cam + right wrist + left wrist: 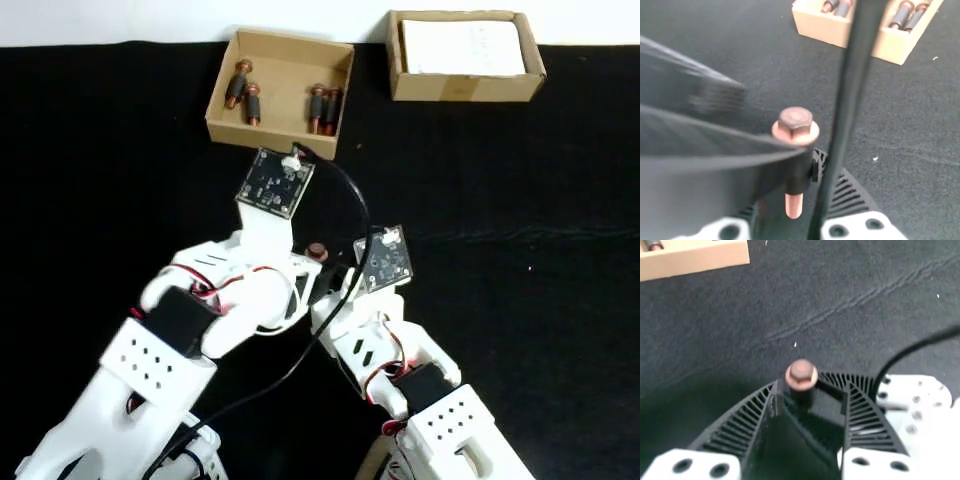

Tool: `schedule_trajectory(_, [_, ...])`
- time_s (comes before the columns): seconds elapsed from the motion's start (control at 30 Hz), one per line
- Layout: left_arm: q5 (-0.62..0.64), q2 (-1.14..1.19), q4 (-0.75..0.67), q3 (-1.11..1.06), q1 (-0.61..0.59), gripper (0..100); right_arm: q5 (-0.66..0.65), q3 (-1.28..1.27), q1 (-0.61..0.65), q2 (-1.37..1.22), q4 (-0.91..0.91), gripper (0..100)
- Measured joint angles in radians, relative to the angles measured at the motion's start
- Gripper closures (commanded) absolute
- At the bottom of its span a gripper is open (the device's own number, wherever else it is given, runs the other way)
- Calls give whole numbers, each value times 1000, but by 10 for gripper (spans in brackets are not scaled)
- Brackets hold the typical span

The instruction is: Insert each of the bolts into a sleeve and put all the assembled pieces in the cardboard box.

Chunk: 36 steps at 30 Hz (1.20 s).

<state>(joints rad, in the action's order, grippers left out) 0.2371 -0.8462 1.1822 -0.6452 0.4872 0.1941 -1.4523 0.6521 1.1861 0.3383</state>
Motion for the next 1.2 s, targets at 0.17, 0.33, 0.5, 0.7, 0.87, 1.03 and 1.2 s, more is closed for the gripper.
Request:
schedule_trajectory(0.17, [-81,-20,198,244,-14,892,0,48,-89,-21,0,991])
schedule_trajectory(0.33, [-150,-143,264,408,-140,986,0,238,-192,-180,0,991])
schedule_trajectory(0.5, [-275,-247,267,229,-287,991,-31,525,-222,-491,-15,991])
schedule_trajectory(0.7, [-368,-384,204,-112,-465,991,-129,931,-253,-959,-123,991])
schedule_trajectory(0.87, [-387,-496,23,-362,-586,991,-170,1286,-253,-1356,-172,991])
schedule_trajectory(1.03, [-388,-562,-130,-563,-615,991,-176,1691,-253,-1729,-176,991])
schedule_trajectory(1.2, [-388,-572,-230,-658,-615,991,-176,2074,-256,-2036,-114,989])
